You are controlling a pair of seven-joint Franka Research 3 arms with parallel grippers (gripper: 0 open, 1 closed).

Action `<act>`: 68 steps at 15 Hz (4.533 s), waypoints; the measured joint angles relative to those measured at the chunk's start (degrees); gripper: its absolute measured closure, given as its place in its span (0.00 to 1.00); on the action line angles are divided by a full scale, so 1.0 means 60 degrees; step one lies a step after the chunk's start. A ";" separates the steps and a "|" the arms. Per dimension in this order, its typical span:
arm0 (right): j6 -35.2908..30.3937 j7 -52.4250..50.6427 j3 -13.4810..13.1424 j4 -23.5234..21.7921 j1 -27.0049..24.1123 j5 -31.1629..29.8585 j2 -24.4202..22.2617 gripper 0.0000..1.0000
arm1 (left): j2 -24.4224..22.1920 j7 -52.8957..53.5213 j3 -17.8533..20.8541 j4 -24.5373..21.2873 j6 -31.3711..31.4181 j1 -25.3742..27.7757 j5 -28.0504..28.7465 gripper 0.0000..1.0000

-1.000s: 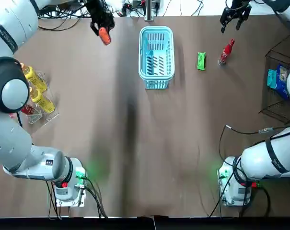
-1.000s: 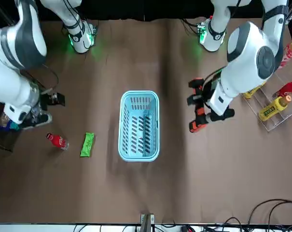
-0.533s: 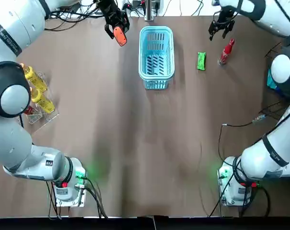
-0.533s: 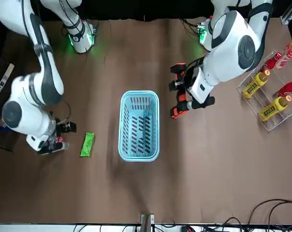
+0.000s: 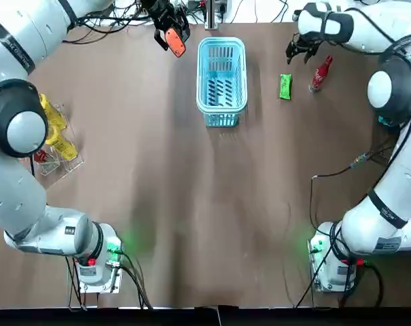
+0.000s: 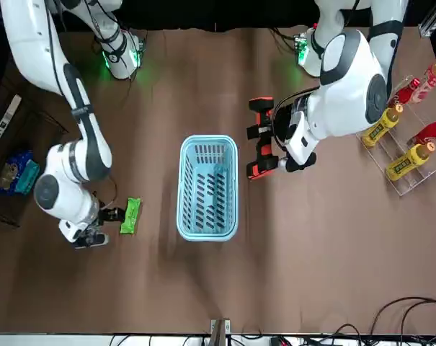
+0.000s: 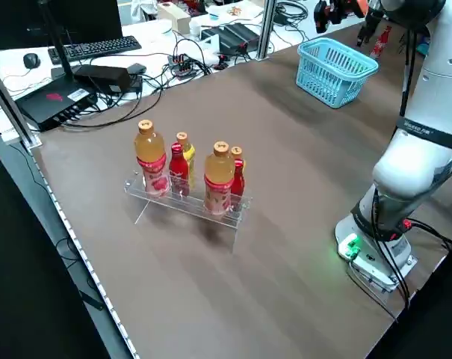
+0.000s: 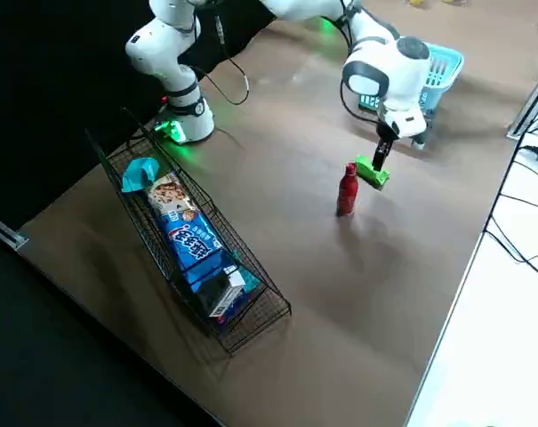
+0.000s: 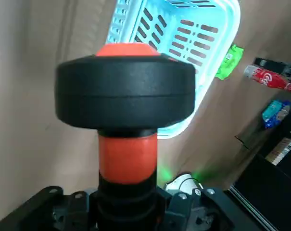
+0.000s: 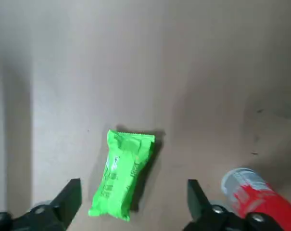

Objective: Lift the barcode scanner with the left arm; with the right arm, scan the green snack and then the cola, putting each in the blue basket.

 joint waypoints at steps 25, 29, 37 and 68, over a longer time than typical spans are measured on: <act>-0.0031 0.0810 0.0057 -0.0393 0.0284 0.0027 0.0677 0.93 | 0.1562 0.2677 -0.0003 0.0953 0.0064 0.0003 -0.2455 0.93; -0.0374 0.1167 0.0076 -0.0219 0.0285 0.0037 0.0678 0.99 | 0.1662 0.3588 0.0002 0.0953 0.0282 0.0006 -0.3128 0.93; -0.4336 0.1334 0.0860 0.2181 0.0352 0.2476 -0.0179 0.99 | 0.2036 0.5960 -0.0023 0.0968 0.2425 -0.0117 -0.3889 0.93; -0.2503 0.2622 0.1770 0.2862 0.0660 0.6168 -0.1031 0.99 | 0.2264 0.5508 -0.0015 0.0986 0.4942 -0.1941 -0.4296 0.93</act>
